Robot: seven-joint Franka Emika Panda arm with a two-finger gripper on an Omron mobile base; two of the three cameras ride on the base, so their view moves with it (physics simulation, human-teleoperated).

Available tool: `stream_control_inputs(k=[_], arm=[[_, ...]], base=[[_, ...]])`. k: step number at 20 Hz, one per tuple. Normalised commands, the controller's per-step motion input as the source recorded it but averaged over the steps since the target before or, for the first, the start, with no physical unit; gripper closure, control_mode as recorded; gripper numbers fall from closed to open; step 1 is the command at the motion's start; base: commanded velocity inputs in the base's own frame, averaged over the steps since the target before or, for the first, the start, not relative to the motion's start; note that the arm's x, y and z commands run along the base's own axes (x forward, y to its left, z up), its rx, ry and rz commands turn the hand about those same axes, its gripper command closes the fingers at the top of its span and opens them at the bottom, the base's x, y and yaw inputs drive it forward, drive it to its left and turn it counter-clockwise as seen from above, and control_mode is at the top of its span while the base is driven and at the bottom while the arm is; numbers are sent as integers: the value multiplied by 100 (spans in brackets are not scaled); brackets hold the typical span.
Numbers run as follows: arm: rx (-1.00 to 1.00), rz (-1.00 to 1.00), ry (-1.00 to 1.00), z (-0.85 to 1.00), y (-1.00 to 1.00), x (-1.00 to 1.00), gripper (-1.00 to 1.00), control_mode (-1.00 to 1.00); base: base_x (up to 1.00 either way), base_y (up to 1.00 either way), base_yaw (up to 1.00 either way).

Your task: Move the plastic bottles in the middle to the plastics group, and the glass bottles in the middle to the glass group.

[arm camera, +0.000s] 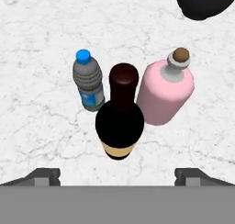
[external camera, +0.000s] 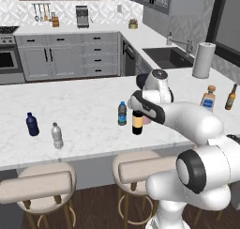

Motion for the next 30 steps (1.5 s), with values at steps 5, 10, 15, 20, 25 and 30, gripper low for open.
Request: stream_control_inputs(k=[5, 10, 15, 20, 25, 30], arm=[[0, 0, -2, -15, 0, 30, -100, -100], [0, 0, 0, -4, 0, 21, -100, -100], [0, 0, 0, -25, 0, 19, -100, -100], [0, 0, 0, -21, 0, 6, -100, -100], [0, 0, 0, -18, 0, 0, -100, -100], [0, 0, 0, -24, 0, 0, -100, -100]], base=[[0, 0, 0], [0, 0, 0], [0, 0, 0], [0, 0, 0], [0, 0, 0], [0, 0, 0]])
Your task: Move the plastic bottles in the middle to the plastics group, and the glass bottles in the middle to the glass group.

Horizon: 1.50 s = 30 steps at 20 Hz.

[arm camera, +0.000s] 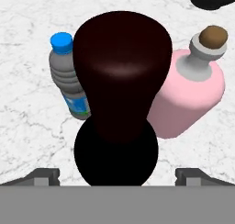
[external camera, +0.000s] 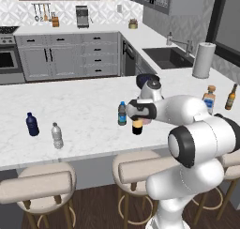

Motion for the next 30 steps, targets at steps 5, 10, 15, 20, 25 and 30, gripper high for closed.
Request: stream_control_inputs(k=[5, 10, 15, 20, 25, 30], arm=[[0, 0, 0, -8, 0, 4, -100, -100], [0, 0, 0, -5, 0, 5, -100, -100], [0, 0, 0, -5, 0, 4, -100, -100], [0, 0, -1, 0, 0, 1, -100, -100], [0, 0, 0, 0, 0, 0, 100, -100], [0, 0, -7, 6, 0, -44, 100, -100]], base=[[0, 0, 0], [0, 0, 0], [0, 0, 0], [0, 0, 0], [0, 0, 0], [0, 0, 0]])
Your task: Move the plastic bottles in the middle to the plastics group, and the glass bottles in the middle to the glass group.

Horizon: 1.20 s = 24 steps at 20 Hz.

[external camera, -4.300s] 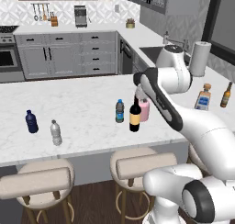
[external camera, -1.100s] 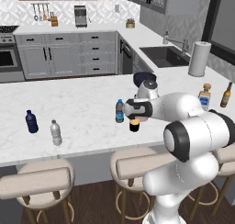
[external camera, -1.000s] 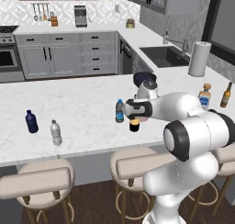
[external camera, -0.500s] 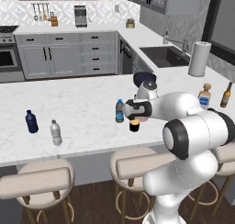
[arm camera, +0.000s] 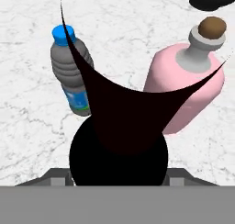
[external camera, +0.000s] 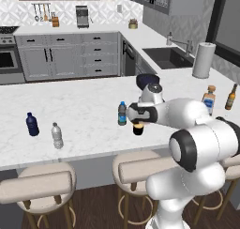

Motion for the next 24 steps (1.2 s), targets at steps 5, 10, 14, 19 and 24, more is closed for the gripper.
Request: stream_control_inputs(k=[5, 10, 14, 19, 24], arm=[[1, 0, -14, 35, -32, -96, 100, -100], [0, 0, 1, 33, -82, -40, 100, -100], [0, 0, 17, 51, -100, 0, 100, -100], [-1, 0, 17, 55, -100, 1, 100, -100], [-5, 0, 18, 38, -100, 15, 100, -100]], base=[[0, 0, 0], [0, 0, 0], [0, 0, 0], [0, 0, 0], [0, 0, 0]])
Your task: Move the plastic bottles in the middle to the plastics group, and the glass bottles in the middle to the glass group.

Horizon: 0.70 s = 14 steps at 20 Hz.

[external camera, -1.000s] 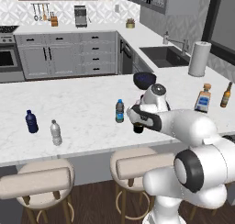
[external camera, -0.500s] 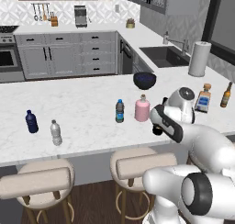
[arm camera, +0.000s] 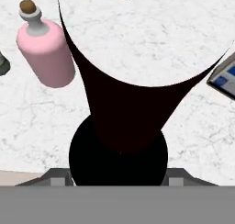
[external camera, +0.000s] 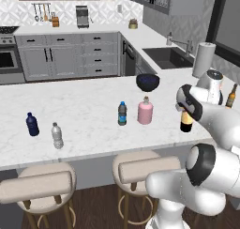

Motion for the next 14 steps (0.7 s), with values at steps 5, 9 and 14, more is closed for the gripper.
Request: stream_control_inputs(k=[5, 9, 14], arm=[[-1, 0, 12, 1, -100, 22, 100, -100], [12, 0, 0, 0, -99, 9, 100, -100], [6, 0, 0, -13, -69, 0, 100, -100]], base=[[0, 0, 0], [0, 0, 0], [0, 0, 0]])
